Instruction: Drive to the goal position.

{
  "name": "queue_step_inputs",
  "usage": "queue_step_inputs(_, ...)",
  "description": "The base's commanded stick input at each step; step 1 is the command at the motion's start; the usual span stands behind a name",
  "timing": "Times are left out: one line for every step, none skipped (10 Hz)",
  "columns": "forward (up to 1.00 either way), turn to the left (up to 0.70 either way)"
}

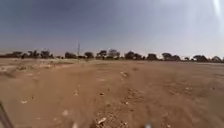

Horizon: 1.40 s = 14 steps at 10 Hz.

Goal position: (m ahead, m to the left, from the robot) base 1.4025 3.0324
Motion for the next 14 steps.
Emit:
queue_step_inputs(0.45,0.0)
queue_step_inputs(0.14,0.0)
queue_step_inputs(0.0,0.0)
queue_step_inputs(0.0,0.0)
queue_step_inputs(0.0,0.0)
queue_step_inputs(0.0,0.0)
queue_step_inputs(0.0,0.0)
queue_step_inputs(0.0,0.0)
queue_step_inputs(0.0,-0.08)
queue_step_inputs(0.0,-0.4)
queue_step_inputs(0.0,-0.5)
queue_step_inputs(0.0,-0.5)
queue_step_inputs(0.0,-0.5)
queue_step_inputs(0.0,-0.5)
